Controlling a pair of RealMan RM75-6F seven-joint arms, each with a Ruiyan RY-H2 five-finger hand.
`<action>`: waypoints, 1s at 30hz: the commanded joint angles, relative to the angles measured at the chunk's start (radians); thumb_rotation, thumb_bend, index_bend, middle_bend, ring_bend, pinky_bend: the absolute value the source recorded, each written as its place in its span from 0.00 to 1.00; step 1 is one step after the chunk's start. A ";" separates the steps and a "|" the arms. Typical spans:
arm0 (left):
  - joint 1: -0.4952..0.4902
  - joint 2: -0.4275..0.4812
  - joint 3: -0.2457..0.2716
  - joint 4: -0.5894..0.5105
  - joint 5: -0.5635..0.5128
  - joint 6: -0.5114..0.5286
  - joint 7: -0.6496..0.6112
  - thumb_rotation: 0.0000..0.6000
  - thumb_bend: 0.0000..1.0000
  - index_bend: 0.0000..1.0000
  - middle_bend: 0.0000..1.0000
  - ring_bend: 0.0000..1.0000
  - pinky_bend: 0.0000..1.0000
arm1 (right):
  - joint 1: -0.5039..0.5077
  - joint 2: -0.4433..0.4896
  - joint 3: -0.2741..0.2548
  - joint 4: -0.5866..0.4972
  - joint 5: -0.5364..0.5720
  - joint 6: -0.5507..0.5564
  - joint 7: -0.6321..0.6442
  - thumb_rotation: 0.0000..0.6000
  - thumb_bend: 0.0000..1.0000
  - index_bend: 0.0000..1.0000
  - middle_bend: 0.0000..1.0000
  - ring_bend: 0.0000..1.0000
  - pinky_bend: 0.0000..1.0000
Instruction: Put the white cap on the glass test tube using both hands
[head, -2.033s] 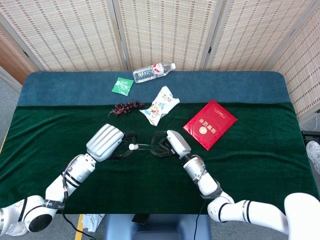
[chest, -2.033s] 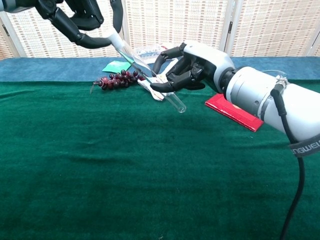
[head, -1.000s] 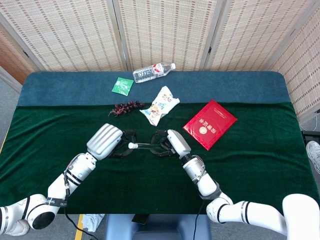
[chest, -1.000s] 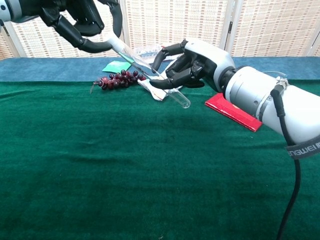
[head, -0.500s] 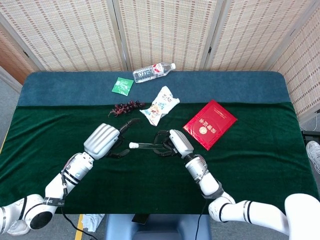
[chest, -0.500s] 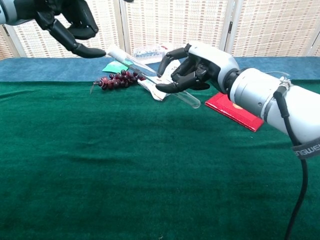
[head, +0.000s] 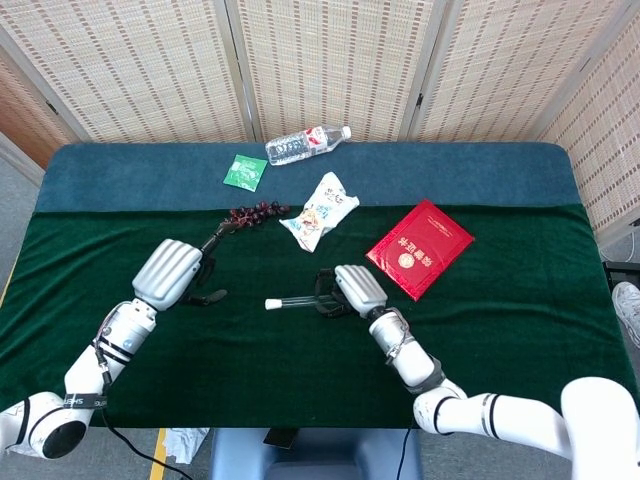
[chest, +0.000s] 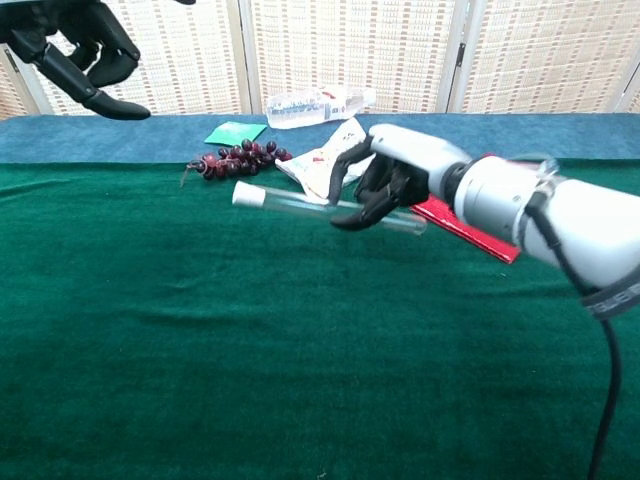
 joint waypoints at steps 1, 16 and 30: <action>0.004 -0.006 0.003 0.007 0.006 0.002 -0.007 0.91 0.27 0.03 0.81 0.71 0.85 | 0.034 -0.051 -0.013 0.049 0.029 -0.015 -0.060 1.00 0.46 0.77 0.99 1.00 1.00; 0.015 -0.025 0.013 0.036 0.032 -0.003 -0.034 0.85 0.27 0.09 0.81 0.71 0.85 | 0.069 -0.180 -0.042 0.191 0.058 -0.030 -0.152 1.00 0.46 0.55 0.99 1.00 1.00; 0.035 -0.032 0.024 0.059 0.043 0.006 -0.050 0.79 0.26 0.11 0.81 0.71 0.85 | 0.023 -0.128 -0.032 0.125 -0.010 0.005 -0.096 1.00 0.46 0.20 0.99 1.00 1.00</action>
